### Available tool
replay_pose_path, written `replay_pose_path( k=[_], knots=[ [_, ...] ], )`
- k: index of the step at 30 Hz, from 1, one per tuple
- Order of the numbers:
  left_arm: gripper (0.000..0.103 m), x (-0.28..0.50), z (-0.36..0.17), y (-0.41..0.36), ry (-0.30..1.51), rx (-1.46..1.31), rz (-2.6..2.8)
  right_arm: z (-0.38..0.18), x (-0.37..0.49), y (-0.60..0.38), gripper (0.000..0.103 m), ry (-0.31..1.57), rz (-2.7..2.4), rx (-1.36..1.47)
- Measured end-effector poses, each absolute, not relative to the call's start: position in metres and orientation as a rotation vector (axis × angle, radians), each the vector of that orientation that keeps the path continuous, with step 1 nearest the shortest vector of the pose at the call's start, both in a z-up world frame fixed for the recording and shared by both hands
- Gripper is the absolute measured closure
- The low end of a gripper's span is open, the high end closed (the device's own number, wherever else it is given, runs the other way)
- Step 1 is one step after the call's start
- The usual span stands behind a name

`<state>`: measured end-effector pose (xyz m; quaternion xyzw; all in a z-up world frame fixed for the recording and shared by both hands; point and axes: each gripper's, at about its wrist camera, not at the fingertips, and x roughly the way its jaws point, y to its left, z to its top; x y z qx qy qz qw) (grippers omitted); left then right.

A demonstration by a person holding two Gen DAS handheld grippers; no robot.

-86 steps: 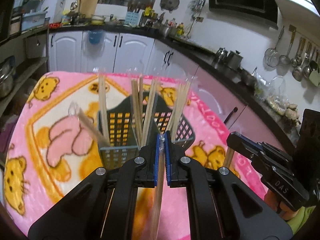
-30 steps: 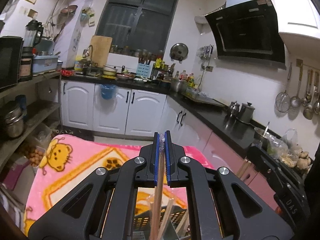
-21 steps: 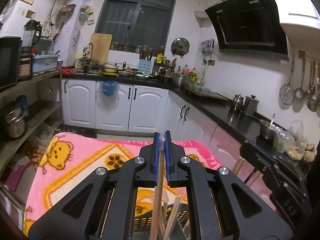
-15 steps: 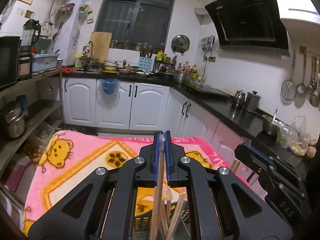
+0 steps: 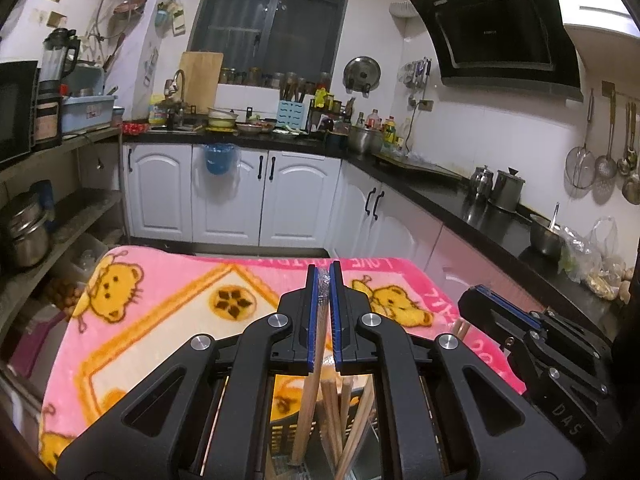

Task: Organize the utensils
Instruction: 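Lift both held chopstick pairs and carry them above the green caddy, then open both tools to drop the chopsticks into the caddy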

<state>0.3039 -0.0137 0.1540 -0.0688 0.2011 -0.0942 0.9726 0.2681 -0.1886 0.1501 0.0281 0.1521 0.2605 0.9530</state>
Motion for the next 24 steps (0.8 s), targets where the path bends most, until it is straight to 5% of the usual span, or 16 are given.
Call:
replay_pose_path(
  k=[7,11,14,24],
  knots=[
    [0.099,0.305,0.146,-0.014,0.444,-0.133,-0.202,0.141,0.271,-0.186,0.097,0.349,0.537,0.059],
    [0.078,0.304,0.143,-0.012,0.475,-0.138,-0.210,0.137,0.271,-0.188,0.079,0.370,0.535,0.061],
    [0.076,0.300,0.141,-0.010,0.485,-0.133,-0.212,0.136,0.269,-0.191,0.079,0.379,0.529,0.064],
    [0.046,0.279,0.142,0.004,0.513,-0.146,-0.189,0.130,0.252,-0.202,0.070,0.415,0.515,0.057]
  ],
)
